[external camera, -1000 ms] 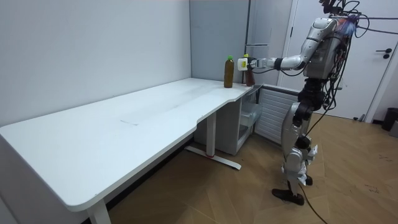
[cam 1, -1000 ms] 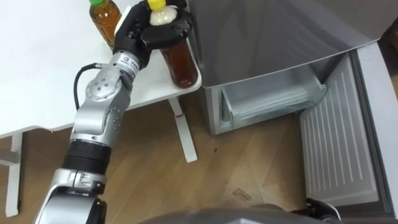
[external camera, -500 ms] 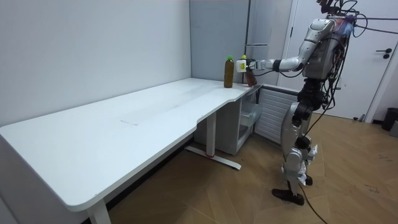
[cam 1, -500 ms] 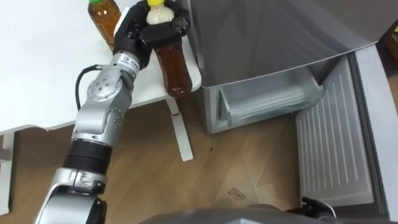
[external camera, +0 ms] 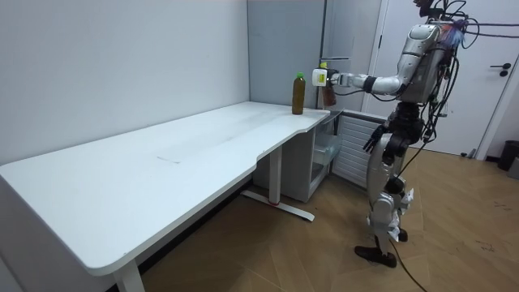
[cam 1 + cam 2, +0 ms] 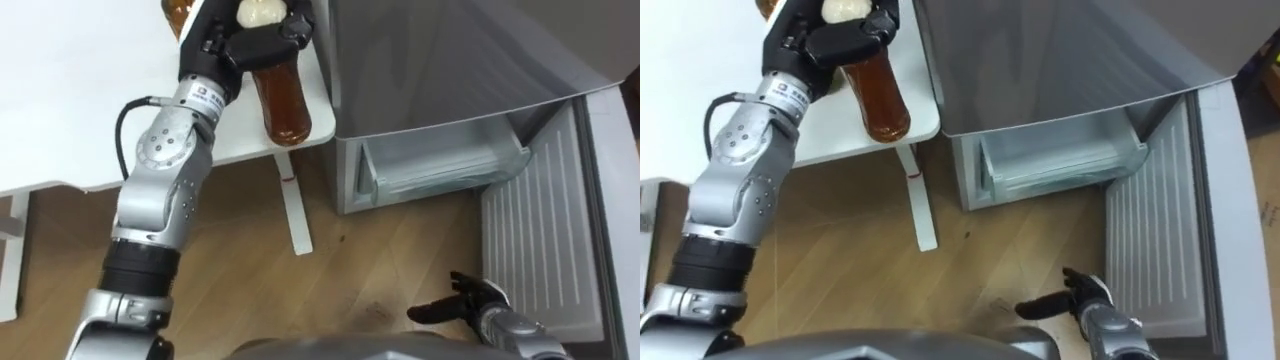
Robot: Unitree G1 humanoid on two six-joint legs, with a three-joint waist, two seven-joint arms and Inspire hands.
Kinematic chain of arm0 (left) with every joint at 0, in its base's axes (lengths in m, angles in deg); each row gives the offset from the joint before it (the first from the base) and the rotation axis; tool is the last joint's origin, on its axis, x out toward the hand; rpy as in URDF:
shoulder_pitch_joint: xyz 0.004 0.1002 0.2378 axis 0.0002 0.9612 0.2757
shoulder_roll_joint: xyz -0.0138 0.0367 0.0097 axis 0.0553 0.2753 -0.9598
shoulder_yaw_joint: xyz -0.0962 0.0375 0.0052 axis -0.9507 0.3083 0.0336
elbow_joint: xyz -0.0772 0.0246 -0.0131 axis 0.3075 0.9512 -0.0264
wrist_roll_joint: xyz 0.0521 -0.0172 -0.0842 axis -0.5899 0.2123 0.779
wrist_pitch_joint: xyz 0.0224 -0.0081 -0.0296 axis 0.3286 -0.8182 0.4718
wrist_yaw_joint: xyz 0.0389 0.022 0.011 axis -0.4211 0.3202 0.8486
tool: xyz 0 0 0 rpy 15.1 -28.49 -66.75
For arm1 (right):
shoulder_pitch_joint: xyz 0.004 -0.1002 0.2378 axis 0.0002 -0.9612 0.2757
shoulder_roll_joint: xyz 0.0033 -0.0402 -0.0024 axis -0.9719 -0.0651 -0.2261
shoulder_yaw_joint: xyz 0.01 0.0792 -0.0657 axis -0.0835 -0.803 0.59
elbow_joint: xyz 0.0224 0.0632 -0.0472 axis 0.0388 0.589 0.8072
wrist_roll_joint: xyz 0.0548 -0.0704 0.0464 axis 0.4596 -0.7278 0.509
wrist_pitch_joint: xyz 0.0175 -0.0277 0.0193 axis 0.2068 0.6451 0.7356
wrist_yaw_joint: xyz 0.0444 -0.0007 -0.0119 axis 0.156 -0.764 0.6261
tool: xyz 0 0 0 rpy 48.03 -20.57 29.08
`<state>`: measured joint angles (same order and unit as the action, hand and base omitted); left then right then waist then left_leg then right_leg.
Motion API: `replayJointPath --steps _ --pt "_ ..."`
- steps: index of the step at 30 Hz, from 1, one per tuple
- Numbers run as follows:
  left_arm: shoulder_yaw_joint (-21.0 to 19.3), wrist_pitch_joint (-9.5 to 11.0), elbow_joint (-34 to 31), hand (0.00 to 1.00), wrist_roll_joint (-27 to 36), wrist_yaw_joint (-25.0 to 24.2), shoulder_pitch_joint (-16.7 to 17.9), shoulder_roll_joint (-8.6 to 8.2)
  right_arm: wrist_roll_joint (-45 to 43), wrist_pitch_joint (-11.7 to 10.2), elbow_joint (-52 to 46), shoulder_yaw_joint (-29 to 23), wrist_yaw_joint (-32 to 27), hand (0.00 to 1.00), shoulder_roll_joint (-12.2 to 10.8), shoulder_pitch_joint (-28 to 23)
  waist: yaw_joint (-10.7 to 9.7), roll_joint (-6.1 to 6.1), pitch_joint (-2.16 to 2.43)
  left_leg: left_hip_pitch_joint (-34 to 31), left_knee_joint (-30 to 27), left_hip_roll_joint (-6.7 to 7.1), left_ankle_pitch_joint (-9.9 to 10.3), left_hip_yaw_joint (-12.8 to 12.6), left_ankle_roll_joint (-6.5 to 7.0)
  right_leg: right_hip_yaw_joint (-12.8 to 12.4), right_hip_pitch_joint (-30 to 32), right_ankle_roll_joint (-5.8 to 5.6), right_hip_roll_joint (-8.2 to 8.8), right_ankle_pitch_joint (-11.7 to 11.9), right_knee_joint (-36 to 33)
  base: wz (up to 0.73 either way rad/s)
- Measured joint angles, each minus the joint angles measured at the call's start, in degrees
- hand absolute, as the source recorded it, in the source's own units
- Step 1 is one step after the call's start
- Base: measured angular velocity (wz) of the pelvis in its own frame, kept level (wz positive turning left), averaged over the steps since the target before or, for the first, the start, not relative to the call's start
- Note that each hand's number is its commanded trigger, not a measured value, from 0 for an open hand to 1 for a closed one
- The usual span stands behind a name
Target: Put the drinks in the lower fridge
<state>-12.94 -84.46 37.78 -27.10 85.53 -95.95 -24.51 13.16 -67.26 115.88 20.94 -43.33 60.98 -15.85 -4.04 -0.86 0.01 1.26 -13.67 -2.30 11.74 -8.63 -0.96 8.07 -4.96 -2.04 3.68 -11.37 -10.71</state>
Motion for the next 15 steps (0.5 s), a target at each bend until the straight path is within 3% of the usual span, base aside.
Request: replayJointPath --steps 3,8,15 --pt "0.38 -0.03 -1.75 1.0 0.14 0.07 0.35 0.0 0.01 0.04 -2.71 1.98 1.86 0.0 0.13 0.24 1.47 -0.17 0.18 -0.16 -0.19 0.05 -0.01 0.8 -0.01 0.64 -0.21 0.0 0.03 0.0 -0.07 0.12" --pt "0.6 -0.06 -3.63 1.0 1.4 -0.47 2.46 0.13 -0.53 1.28 -10.67 4.09 4.64 0.0 -0.55 -0.21 2.0 -0.04 0.25 -0.68 -1.21 0.26 -0.02 2.47 -0.01 2.22 -1.37 0.0 0.11 0.0 -0.04 0.18" --pt "0.56 -0.94 -7.82 1.0 1.37 -3.54 3.78 0.68 -0.75 1.95 -21.49 5.43 8.39 0.0 -0.53 -0.87 4.39 1.29 0.17 -0.95 -1.95 0.71 -0.14 4.18 0.06 3.64 -2.33 -0.06 0.33 -0.05 0.15 0.14"
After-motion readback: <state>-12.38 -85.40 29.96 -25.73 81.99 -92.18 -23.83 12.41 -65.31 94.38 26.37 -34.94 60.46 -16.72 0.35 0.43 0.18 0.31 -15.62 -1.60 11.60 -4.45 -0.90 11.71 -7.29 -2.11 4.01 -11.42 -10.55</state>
